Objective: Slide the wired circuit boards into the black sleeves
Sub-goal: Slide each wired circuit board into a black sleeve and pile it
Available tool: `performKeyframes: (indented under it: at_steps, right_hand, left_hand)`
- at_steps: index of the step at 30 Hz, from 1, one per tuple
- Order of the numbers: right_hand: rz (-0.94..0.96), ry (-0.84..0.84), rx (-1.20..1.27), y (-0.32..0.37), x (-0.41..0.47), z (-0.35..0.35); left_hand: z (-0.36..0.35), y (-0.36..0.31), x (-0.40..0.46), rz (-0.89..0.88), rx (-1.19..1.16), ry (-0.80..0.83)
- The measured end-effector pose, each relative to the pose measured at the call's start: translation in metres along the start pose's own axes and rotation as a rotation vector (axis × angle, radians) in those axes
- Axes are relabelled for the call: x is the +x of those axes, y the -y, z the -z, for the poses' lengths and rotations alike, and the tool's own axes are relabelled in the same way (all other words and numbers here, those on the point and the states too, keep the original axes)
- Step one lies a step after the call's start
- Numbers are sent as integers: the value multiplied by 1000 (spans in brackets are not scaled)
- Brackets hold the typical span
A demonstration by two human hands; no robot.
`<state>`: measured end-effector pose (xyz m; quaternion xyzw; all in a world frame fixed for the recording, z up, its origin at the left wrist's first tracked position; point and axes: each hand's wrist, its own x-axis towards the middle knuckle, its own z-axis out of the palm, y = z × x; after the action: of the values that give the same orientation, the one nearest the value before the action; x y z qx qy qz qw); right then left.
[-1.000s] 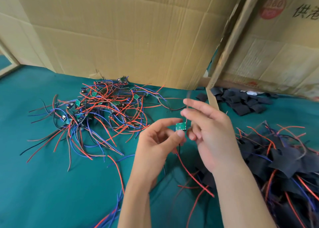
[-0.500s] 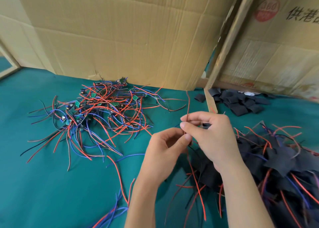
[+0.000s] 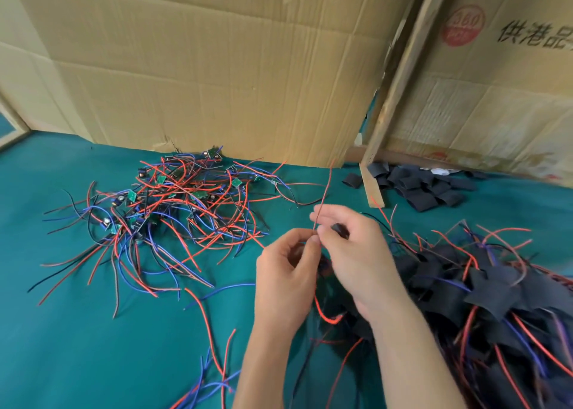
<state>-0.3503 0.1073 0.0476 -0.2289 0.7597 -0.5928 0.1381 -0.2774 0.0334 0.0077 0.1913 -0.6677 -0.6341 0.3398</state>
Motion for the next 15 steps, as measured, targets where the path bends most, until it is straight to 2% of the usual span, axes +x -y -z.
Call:
performKeyframes:
  at_steps: [4,6,9,15]
  right_hand:
    - [-35,14,139,4,-3,-18]
    - [-13,44,55,2,-5,-24]
    - [-4,175,-117,3,-7,-28]
    - [-78,342,188,3,-7,-17]
  left_hand:
    - [2,-1,0,5,-27,-17]
    - [3,-1,0,29,-8,-15]
    - [5,0,-1,90,15,-27]
    - [6,-4,2,148,-166,-48]
